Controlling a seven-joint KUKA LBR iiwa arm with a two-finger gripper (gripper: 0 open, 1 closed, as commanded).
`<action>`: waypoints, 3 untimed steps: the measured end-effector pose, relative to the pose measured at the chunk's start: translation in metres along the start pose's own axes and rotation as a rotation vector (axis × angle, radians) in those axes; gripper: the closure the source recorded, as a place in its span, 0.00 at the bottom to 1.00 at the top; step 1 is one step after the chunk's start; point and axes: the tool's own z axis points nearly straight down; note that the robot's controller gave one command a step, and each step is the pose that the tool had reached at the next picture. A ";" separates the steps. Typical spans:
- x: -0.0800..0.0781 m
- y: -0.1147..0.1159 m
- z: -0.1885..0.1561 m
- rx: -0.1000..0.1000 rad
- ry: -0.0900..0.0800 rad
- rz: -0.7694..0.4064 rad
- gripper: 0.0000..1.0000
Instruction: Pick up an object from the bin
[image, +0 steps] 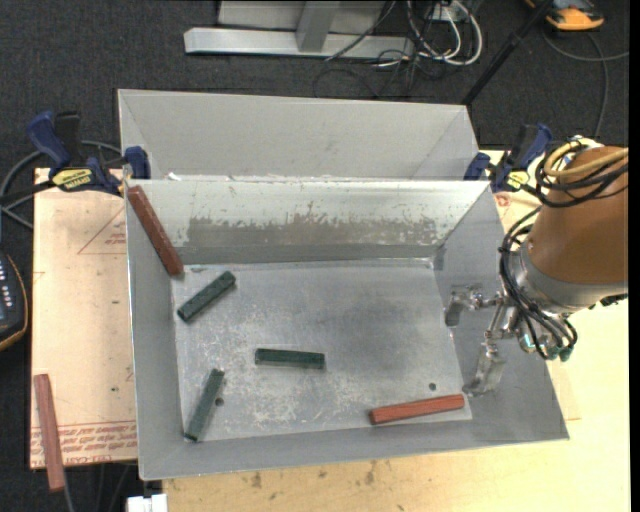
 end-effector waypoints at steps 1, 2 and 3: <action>0.007 -0.027 0.109 0.000 -0.001 -0.163 0.00; -0.008 -0.015 0.147 0.005 -0.018 -0.526 0.00; -0.006 -0.015 0.148 0.004 -0.012 -0.525 1.00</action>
Offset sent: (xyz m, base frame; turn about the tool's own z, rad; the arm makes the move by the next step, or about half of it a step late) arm -0.0063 -0.0266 -0.1053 -0.1664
